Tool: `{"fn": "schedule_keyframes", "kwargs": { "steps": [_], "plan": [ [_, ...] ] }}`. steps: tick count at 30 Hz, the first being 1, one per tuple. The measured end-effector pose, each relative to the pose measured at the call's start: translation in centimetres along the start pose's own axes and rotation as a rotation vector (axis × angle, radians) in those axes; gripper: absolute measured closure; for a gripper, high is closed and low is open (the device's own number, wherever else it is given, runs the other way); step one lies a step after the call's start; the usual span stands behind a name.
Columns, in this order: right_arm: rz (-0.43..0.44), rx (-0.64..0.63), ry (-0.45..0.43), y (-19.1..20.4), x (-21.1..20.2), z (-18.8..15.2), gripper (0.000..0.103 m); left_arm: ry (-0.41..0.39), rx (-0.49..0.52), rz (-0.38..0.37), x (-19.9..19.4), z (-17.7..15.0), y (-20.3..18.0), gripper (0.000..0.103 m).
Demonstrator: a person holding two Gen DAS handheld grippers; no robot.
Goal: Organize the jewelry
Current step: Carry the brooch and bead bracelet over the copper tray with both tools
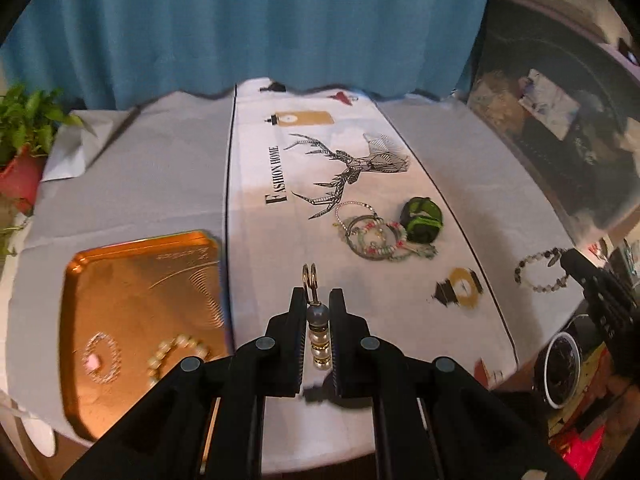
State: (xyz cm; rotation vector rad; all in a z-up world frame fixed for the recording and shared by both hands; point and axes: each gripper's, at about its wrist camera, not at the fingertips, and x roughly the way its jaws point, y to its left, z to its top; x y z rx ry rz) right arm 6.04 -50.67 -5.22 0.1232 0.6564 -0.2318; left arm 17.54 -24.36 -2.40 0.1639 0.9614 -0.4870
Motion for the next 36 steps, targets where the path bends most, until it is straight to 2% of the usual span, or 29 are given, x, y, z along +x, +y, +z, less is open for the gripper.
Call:
{"fn": "schedule_keyframes", "kwargs": {
  "steps": [11, 19, 27, 36],
  "plan": [
    [0.064, -0.068, -0.032, 5.2, -8.6, -3.3, 0.091, -0.101, 0.006, -0.042, -10.9, -7.3, 1.2, 0.094],
    [0.136, -0.139, -0.044, 9.6, -14.7, -6.7, 0.091, -0.152, -0.01, -0.047, -16.4, -12.7, 2.2, 0.094],
    [0.253, -0.2, -0.014, 13.5, -18.5, -10.1, 0.091, -0.15, -0.055, -0.035, -18.7, -16.7, 3.5, 0.094],
    [0.314, -0.239, 0.0, 15.8, -19.8, -11.3, 0.091, -0.148, -0.059, -0.034, -19.0, -17.5, 3.6, 0.094]
  ]
}}
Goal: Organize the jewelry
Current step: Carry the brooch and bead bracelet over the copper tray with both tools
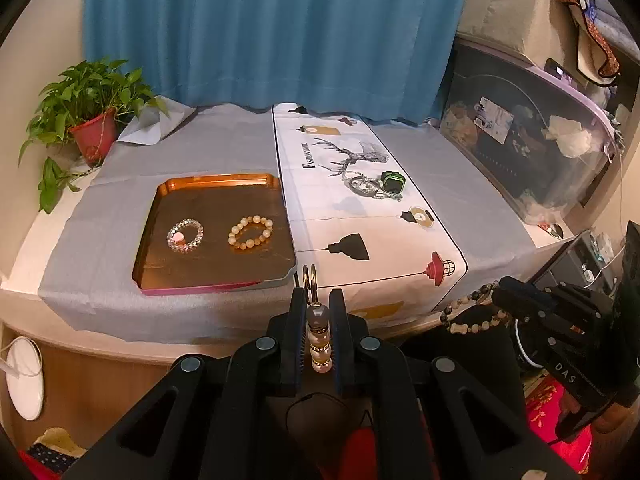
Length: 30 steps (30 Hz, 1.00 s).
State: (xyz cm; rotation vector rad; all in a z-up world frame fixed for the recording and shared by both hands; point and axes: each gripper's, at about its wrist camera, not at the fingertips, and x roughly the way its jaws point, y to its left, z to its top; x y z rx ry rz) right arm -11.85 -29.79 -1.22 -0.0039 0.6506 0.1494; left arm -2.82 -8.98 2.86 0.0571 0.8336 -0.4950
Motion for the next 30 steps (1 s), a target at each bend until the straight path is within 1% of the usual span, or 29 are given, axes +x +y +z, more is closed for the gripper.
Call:
{"fn": "schedule_keyframes", "kwargs": {
  "steps": [11, 18, 24, 30],
  "plan": [
    [-0.002, -0.012, 0.011, 0.5, 1.1, 0.9, 0.091, 0.007, -0.005, -0.009, 1.0, 0.8, 0.3, 0.094],
    [0.001, -0.022, 0.019, 0.6, 2.3, 1.8, 0.091, 0.006, -0.018, 0.006, 1.7, 1.4, 1.2, 0.094],
    [0.016, -0.034, 0.02, 1.3, 4.1, 3.1, 0.091, 0.005, -0.04, 0.029, 2.5, 1.8, 3.1, 0.094],
    [0.043, -0.052, 0.028, 2.3, 7.2, 5.0, 0.091, 0.008, -0.064, 0.062, 3.9, 2.7, 5.8, 0.094]
  ]
}}
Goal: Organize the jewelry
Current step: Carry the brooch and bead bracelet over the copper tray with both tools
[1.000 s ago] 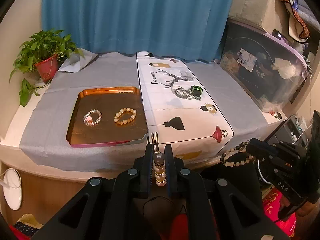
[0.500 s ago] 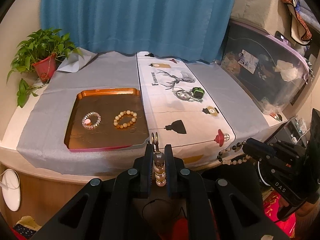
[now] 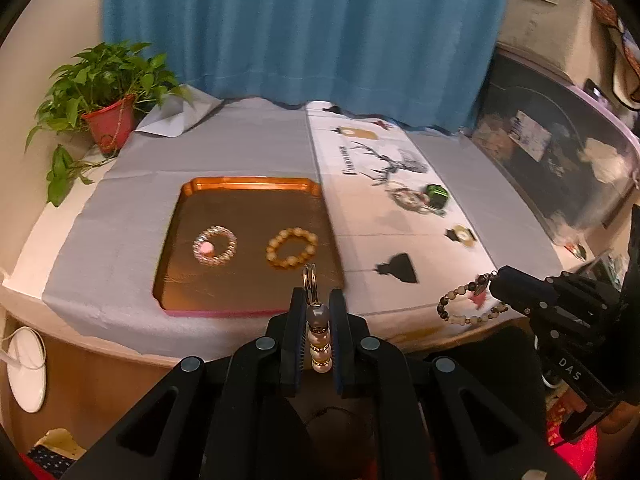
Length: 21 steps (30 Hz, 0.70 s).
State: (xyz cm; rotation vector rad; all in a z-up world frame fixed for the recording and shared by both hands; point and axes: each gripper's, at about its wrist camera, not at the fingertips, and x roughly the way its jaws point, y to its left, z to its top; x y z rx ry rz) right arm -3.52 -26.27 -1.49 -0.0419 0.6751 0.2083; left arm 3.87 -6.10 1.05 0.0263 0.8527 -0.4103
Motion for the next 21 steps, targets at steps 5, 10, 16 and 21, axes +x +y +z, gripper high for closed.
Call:
{"fn": "schedule_keyframes", "kwargs": {
  "steps": [5, 10, 16, 21],
  "plan": [
    [0.025, -0.02, -0.002, 1.2, 3.3, 2.4, 0.091, -0.019, -0.012, 0.034, 1.8, 1.8, 2.1, 0.094],
    [0.049, -0.026, -0.014, 2.1, 6.6, 4.7, 0.091, -0.03, -0.026, 0.047, 3.9, 3.5, 3.9, 0.094],
    [0.076, -0.039, -0.011, 3.3, 11.1, 6.9, 0.091, -0.025, -0.046, 0.074, 7.2, 5.3, 6.4, 0.094],
    [0.1, -0.046, 0.009, 4.0, 14.7, 8.0, 0.091, -0.012, -0.052, 0.1, 9.7, 6.1, 8.1, 0.094]
  ]
}}
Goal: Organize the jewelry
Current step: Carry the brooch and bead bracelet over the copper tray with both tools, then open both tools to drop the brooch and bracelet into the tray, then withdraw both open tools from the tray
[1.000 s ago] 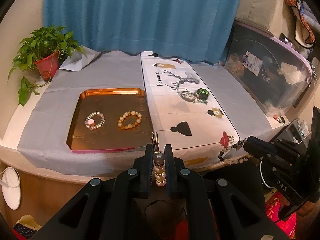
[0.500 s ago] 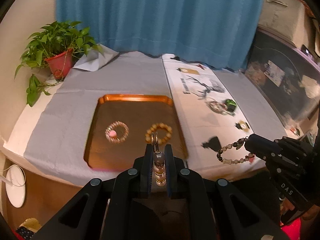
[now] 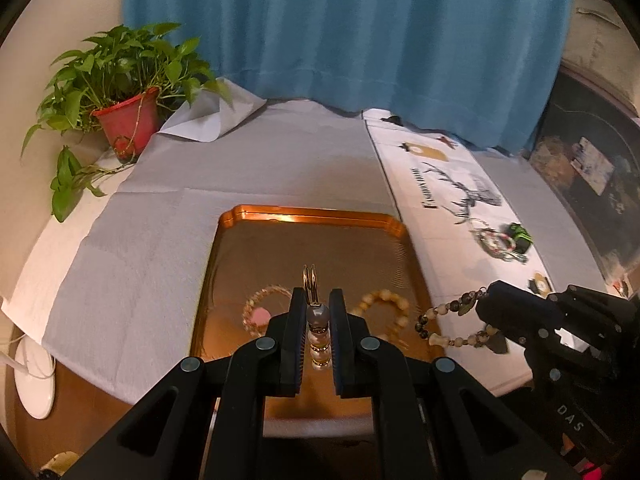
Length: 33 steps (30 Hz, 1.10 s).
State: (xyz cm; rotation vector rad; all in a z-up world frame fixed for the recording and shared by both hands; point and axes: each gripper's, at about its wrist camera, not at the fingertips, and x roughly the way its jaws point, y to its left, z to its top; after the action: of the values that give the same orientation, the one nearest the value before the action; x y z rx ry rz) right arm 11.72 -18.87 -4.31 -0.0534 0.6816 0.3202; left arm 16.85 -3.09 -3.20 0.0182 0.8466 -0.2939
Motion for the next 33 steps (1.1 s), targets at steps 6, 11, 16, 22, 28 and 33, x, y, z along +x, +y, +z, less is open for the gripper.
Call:
{"fn": "schedule_keyframes", "kwargs": {
  "steps": [6, 11, 16, 22, 28, 33],
  "plan": [
    [0.032, -0.009, 0.021, 0.4, 4.2, 0.9, 0.091, 0.025, -0.008, 0.034, 3.4, 0.8, 1.4, 0.094],
    [0.025, -0.019, 0.046, 0.3, 7.1, 1.1, 0.091, 0.039, -0.005, 0.067, 5.4, 1.0, 2.1, 0.094],
    [0.034, -0.013, 0.105, -0.5, 10.3, 1.0, 0.089, 0.078, -0.013, 0.078, 8.2, 1.2, 3.1, 0.064],
    [-0.008, -0.018, 0.184, -0.9, 11.0, -0.2, 0.035, 0.121, -0.051, 0.204, 7.8, -0.4, 4.1, 0.001],
    [-0.052, 0.01, 0.17, -0.4, 5.4, -2.9, 0.025, 0.106, -0.094, 0.244, 2.5, -4.4, 3.2, 0.001],
    [-0.104, 0.103, 0.146, -0.3, 0.4, -5.0, 0.025, 0.079, -0.106, 0.22, -2.7, -7.8, 0.8, 0.001]
  ]
}}
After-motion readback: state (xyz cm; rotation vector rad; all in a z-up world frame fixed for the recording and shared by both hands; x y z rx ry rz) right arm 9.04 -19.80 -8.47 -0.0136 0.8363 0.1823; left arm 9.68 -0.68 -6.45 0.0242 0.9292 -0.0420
